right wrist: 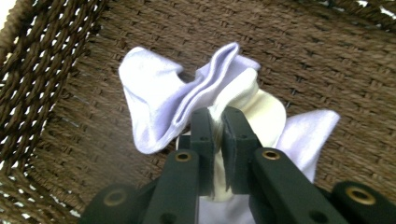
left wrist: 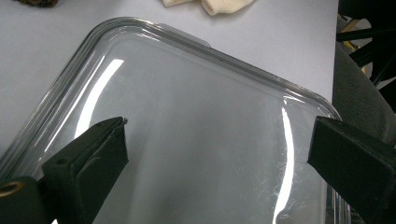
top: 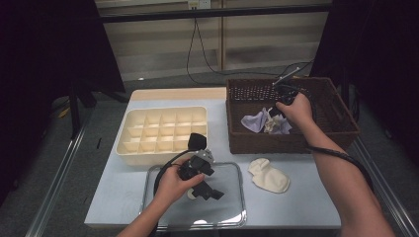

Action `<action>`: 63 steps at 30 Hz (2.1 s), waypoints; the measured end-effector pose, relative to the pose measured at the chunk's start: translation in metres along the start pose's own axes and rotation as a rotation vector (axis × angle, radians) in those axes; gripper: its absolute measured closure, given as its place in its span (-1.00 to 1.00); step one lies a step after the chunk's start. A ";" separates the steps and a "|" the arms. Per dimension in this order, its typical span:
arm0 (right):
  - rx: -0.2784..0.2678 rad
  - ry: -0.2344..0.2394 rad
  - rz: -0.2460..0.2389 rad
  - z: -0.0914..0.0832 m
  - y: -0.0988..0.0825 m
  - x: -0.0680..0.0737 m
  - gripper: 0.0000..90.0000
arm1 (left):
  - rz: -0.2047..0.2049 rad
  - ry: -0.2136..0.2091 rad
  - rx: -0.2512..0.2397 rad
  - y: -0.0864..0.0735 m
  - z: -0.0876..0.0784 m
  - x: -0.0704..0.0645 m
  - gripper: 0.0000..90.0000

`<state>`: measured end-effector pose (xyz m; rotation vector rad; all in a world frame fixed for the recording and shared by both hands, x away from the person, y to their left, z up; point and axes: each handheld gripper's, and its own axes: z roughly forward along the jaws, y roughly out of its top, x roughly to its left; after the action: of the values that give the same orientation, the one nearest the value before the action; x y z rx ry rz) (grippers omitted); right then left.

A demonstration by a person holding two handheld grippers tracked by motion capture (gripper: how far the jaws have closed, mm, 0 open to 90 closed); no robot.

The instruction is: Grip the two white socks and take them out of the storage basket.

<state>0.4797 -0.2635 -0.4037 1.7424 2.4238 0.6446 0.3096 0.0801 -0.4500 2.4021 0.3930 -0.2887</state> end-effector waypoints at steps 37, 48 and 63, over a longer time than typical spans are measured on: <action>0.038 -0.028 -0.033 -0.012 -0.003 0.007 0.80 | 0.015 0.004 -0.009 0.001 -0.002 -0.001 -0.90; 0.021 -0.032 -0.051 -0.044 -0.004 0.012 0.80 | 0.011 0.001 -0.014 0.001 -0.003 -0.002 -0.90; -0.010 0.000 -0.111 -0.095 -0.019 0.029 0.80 | 0.023 0.006 -0.013 0.002 -0.003 -0.004 -0.90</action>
<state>0.4231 -0.2686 -0.3200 1.5913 2.4911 0.6417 0.3072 0.0801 -0.4453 2.3934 0.3690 -0.2680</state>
